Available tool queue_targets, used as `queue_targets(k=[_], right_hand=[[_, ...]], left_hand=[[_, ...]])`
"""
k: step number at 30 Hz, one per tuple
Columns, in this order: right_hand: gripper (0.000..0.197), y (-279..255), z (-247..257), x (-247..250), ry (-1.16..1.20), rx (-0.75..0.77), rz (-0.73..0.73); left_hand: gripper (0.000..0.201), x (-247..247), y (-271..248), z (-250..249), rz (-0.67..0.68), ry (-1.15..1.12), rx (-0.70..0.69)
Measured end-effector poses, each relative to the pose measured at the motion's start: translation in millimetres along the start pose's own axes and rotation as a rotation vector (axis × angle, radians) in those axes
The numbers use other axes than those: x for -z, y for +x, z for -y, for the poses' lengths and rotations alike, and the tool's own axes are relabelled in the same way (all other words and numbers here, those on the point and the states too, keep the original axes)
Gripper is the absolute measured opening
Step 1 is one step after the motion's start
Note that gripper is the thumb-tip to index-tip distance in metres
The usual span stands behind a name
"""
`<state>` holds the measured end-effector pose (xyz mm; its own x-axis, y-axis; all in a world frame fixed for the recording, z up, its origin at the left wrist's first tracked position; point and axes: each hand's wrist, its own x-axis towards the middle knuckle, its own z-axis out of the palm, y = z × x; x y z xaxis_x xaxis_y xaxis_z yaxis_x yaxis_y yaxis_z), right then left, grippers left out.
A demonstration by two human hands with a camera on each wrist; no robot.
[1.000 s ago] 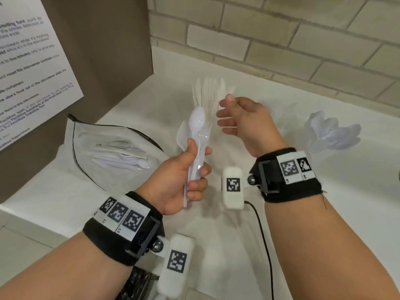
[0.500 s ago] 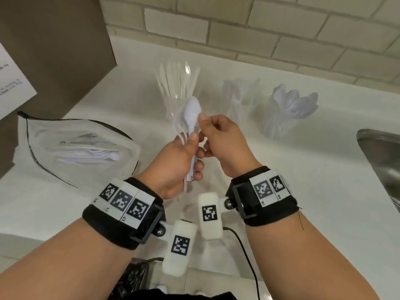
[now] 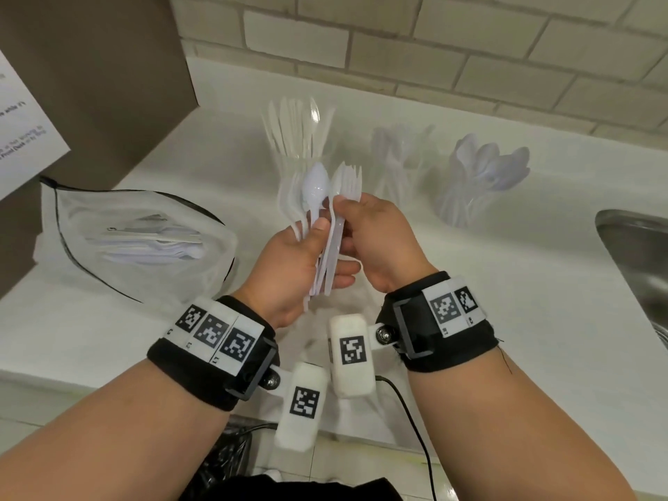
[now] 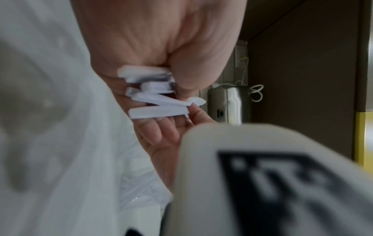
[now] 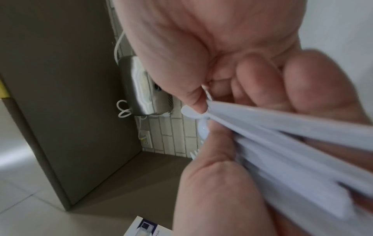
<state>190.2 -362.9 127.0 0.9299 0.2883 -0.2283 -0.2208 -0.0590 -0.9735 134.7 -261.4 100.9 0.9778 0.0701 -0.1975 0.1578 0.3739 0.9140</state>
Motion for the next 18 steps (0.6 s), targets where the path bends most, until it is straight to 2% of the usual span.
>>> queue_targets(k=[7,13,18], right_hand=[[0.023,-1.4,2.1,-1.0,-0.164,0.071,-0.032],[0.032,-4.7,5.1,-0.6,-0.046,0.028,-0.038],[0.033,-4.2,4.6,-2.0,0.032,0.023,-0.07]], left_hand=[[0.019,5.9,3.7,2.2,0.005,0.021,-0.05],[0.024,1.5,3.6,0.7,-0.032,0.092,-0.113],[0.022,3.8,6.2,3.1,-0.065,0.108,-0.087]])
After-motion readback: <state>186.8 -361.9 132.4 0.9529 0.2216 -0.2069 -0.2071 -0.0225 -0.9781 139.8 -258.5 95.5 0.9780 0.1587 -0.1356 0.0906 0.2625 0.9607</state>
